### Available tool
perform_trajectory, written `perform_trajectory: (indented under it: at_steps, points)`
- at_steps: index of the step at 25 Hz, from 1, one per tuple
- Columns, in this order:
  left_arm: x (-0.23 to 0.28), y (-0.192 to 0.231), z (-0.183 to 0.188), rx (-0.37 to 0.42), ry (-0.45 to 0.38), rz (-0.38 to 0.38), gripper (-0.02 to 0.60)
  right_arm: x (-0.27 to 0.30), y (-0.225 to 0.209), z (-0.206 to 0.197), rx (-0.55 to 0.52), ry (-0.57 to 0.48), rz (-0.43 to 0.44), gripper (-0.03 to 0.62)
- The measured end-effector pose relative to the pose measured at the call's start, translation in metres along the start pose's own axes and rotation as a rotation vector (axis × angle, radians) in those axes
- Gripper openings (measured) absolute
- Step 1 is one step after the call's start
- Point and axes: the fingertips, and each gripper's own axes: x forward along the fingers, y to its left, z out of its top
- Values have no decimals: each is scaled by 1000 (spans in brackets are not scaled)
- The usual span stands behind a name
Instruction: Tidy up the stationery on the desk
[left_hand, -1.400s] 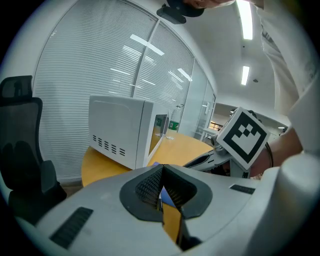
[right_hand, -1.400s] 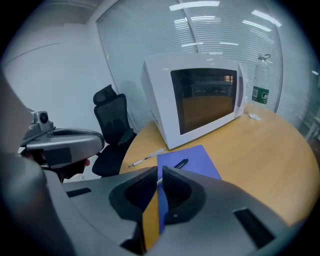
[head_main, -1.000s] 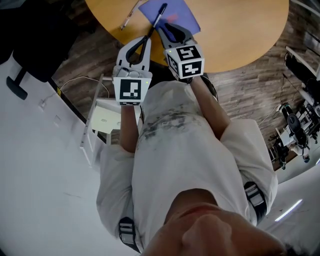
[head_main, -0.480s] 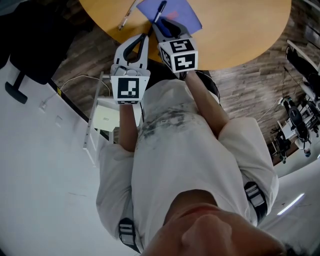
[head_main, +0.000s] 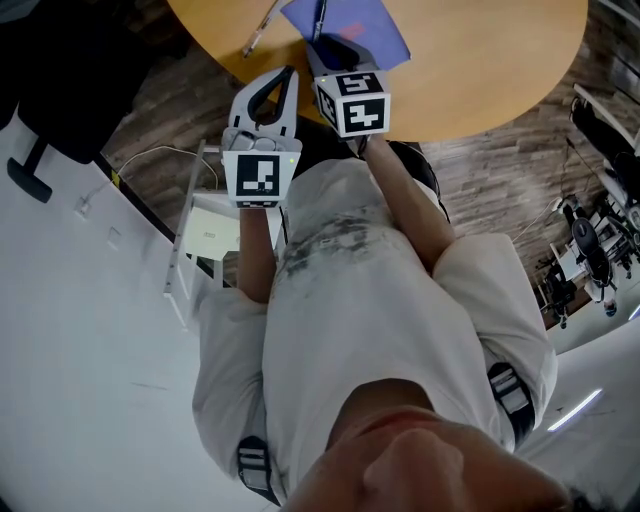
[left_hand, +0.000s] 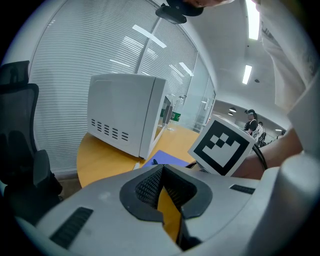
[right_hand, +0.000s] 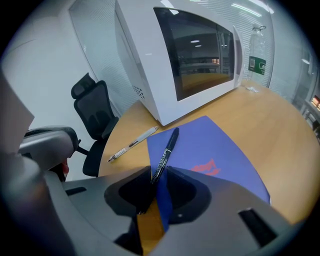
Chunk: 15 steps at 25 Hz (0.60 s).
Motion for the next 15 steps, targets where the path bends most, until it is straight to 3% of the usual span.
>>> perform_trajectory:
  at_steps: [5, 15]
  points:
    - [0, 2, -1, -4, 0, 12, 9, -1, -8, -1, 18, -9, -19, 97]
    - [6, -12, 4, 0, 0, 22, 9, -14, -12, 0, 23, -34, 5, 95]
